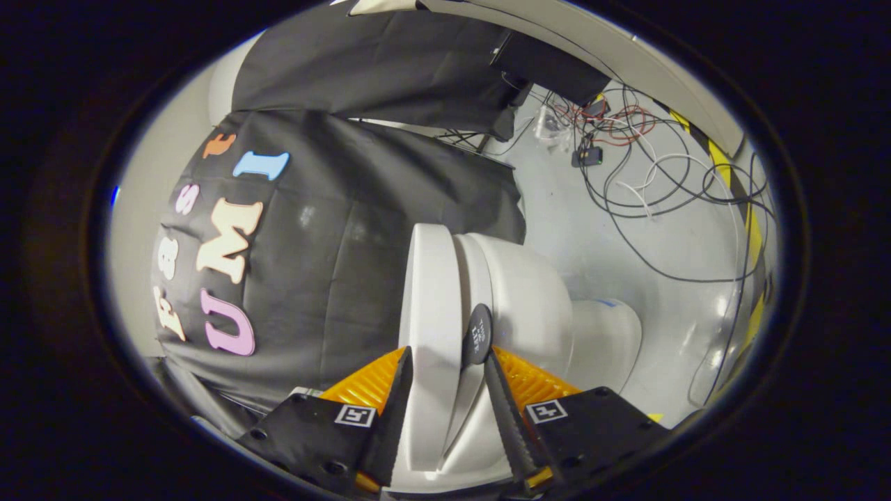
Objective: Open the toilet lid.
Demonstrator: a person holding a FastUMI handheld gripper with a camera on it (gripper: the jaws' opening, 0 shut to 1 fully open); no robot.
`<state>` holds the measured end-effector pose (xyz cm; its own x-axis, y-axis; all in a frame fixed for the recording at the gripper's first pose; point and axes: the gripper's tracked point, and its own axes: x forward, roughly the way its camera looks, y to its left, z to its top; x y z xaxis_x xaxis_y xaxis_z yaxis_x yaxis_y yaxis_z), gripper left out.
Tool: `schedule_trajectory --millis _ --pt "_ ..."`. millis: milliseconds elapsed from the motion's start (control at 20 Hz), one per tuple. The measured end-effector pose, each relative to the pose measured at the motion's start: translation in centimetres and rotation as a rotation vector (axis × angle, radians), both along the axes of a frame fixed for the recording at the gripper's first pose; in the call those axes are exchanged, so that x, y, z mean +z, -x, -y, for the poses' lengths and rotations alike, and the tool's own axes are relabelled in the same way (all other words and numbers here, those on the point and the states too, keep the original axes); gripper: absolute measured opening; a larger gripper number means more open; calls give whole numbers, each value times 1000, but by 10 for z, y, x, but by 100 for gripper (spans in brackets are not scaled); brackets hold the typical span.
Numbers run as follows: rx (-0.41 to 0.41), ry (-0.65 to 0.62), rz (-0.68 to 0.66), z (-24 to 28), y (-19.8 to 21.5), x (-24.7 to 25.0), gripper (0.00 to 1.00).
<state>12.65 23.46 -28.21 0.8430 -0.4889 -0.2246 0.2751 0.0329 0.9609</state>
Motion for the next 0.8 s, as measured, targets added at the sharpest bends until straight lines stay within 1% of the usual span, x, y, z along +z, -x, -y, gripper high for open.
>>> schedule_trajectory --millis 250,400,500,650,800 --pt "-25 -25 63 2 9 2 64" --pt "-17 -20 56 0 7 2 64" --pt "-17 -32 67 1 8 3 66" --pt "48 -13 47 -6 1 2 67" --pt "54 -15 54 -2 4 4 69"
